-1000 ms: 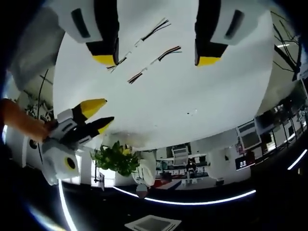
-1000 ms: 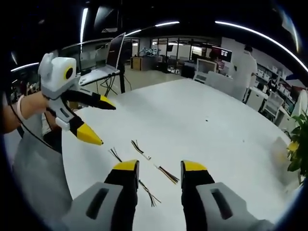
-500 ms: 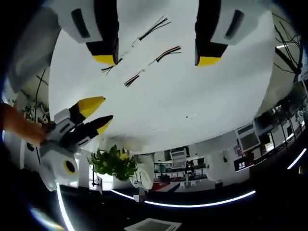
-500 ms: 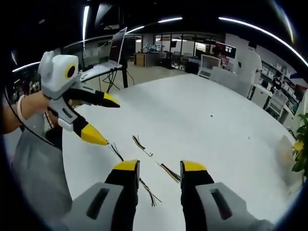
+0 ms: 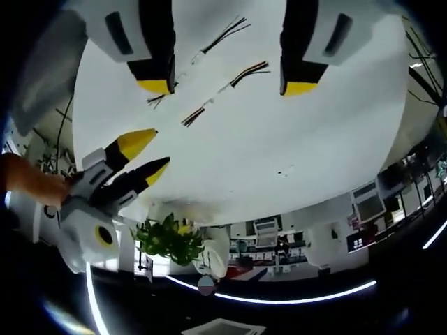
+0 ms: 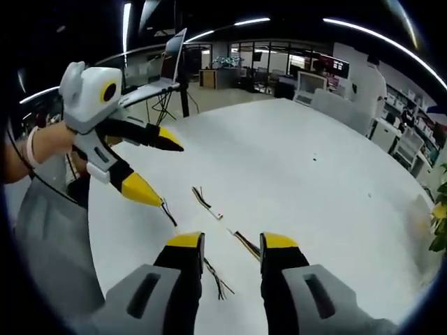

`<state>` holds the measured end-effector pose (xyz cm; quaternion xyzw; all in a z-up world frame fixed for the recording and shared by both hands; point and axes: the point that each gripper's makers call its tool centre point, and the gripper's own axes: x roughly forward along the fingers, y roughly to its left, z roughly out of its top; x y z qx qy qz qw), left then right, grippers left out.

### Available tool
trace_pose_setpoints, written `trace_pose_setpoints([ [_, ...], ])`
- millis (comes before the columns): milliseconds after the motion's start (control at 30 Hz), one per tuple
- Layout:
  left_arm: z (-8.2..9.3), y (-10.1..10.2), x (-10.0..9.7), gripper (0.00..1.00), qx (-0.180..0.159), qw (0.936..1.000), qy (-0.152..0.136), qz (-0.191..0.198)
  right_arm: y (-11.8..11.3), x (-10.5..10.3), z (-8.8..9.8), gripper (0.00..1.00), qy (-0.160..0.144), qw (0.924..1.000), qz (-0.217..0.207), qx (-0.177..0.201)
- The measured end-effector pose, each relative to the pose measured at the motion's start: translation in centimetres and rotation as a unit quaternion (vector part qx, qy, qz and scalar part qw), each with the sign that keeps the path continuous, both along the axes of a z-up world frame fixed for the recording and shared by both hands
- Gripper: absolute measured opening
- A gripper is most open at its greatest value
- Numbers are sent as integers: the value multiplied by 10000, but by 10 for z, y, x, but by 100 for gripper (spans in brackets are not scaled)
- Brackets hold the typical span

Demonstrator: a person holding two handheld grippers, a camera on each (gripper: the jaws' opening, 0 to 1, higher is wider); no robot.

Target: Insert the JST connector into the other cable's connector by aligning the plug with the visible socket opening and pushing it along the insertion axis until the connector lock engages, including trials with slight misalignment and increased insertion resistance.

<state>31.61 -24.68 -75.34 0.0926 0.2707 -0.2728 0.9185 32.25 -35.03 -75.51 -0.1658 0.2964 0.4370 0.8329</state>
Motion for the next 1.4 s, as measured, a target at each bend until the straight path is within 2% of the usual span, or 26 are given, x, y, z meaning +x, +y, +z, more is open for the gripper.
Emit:
trace_pose_setpoints([
  [67, -4, -3, -3, 53, -56, 9999, 130, -78, 0, 0, -1, 29, 2, 10000, 11, -4],
  [167, -4, -9, -4, 49, -188, 9996, 107, -201, 1, 0, -3, 28, -13, 10000, 52, 3],
  [433, -12, -21, -5, 46, -2, 9981, 34, -622, -2, -2, -14, 26, 87, 9999, 98, -38],
  [500, -17, -22, -5, 42, -16, 9978, 121, -658, -2, -3, -16, 26, 90, 9998, 144, -62],
  [700, -28, -20, -2, 42, 55, 9972, 230, -704, -2, -2, -21, 26, 31, 9993, 336, -187],
  [933, -29, -14, 5, 40, 224, 9964, 145, -803, -1, 4, -26, 26, 49, 9987, 441, -239],
  [1133, -28, -12, 11, 26, 290, 9954, -20, -911, -2, 6, -28, 25, 23, 9982, 531, -288],
  [1400, -29, -7, 15, 25, 334, 9950, -47, -937, -4, 7, -34, 24, 35, 9967, 754, -303],
])
